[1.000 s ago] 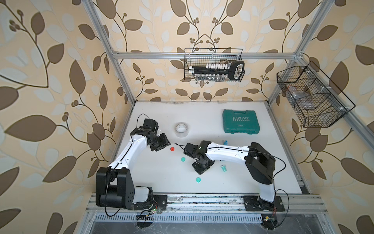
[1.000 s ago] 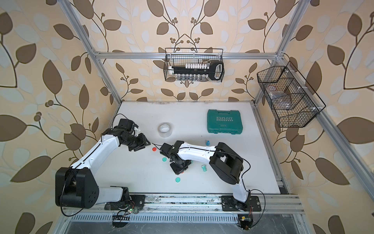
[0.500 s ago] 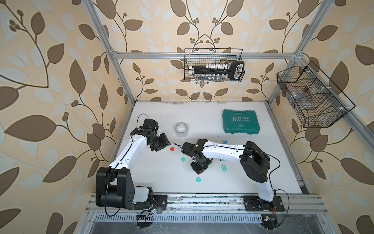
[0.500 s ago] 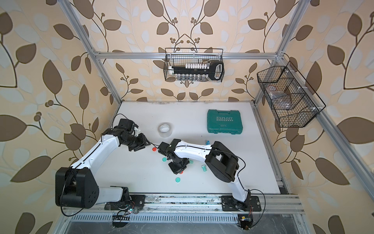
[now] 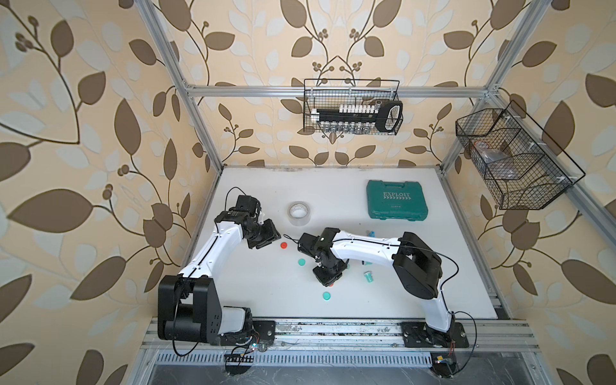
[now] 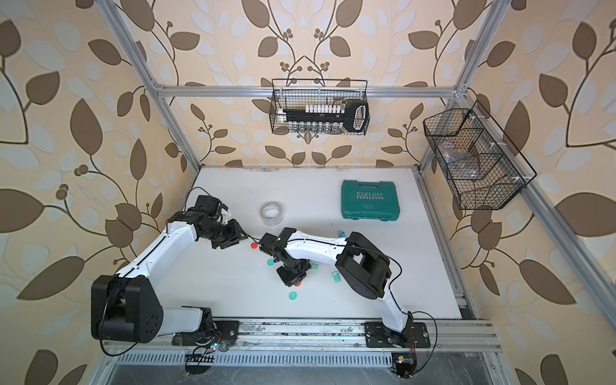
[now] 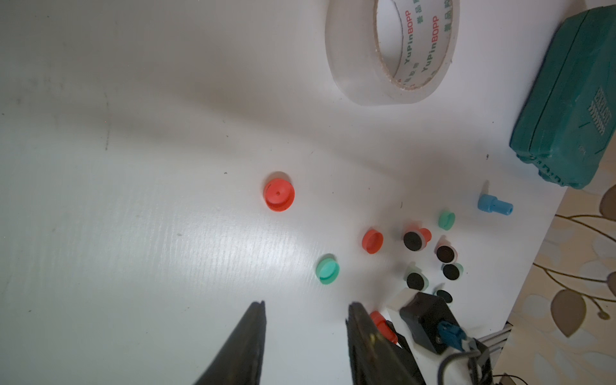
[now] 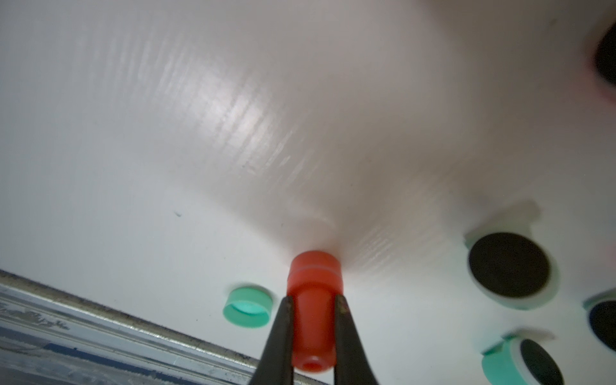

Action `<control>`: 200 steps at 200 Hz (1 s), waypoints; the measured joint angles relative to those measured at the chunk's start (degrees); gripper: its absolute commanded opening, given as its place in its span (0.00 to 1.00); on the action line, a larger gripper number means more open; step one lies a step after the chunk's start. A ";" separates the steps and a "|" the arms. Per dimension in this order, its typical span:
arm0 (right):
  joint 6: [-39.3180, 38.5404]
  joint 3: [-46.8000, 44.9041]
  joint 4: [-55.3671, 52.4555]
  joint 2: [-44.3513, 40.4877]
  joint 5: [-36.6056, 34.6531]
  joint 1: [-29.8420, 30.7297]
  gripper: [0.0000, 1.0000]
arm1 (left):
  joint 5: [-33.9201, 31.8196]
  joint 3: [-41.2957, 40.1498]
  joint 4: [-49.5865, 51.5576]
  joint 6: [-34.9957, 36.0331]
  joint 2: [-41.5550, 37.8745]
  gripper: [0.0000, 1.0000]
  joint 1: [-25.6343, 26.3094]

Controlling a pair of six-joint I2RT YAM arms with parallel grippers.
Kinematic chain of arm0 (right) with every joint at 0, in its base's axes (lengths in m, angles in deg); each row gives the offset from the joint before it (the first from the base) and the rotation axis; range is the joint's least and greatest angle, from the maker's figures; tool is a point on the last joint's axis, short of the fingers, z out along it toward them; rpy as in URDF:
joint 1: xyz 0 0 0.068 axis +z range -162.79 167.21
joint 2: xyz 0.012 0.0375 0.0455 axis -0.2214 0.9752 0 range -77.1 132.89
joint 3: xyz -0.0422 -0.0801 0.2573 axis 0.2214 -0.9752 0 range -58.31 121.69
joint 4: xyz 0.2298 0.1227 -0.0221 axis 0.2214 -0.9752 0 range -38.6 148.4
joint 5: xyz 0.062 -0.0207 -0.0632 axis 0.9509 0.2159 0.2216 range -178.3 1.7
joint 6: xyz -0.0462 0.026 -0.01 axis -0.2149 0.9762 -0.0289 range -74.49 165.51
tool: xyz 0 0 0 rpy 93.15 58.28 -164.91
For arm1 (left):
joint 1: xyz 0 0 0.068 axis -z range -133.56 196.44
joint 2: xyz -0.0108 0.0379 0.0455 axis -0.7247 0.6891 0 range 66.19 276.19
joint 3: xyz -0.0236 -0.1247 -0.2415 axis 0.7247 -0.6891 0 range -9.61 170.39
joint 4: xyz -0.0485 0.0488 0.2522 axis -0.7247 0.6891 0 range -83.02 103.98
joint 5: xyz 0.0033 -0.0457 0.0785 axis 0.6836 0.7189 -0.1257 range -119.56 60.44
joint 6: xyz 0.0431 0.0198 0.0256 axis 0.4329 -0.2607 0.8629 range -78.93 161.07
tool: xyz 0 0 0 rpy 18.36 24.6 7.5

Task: Close the stamp cap
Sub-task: Close the cover of the stamp.

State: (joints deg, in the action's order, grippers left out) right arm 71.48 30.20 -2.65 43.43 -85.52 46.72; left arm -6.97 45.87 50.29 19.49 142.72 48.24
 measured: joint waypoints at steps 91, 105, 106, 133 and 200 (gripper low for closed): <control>1.03 0.02 0.02 0.13 0.02 0.07 0.00 | 0.02 0.00 0.00 0.07 0.00 0.43 0.00; 1.03 0.02 0.02 0.13 0.00 0.11 0.00 | 0.00 0.00 0.00 0.07 0.00 0.43 0.00; 1.03 0.02 0.02 0.13 0.00 0.11 0.00 | 0.00 0.00 0.00 0.07 0.00 0.43 0.00; 1.05 0.02 0.04 0.13 0.00 0.11 0.00 | 0.02 0.00 0.00 0.07 0.09 0.43 0.00; 1.01 0.02 0.04 0.13 0.00 0.11 0.00 | 0.02 0.00 0.00 0.07 0.15 0.43 0.00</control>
State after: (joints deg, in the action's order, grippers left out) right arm 72.49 30.22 -2.61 43.56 -85.52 46.83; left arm -6.95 45.87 50.29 19.56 142.87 48.24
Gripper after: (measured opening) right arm 0.122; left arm 0.430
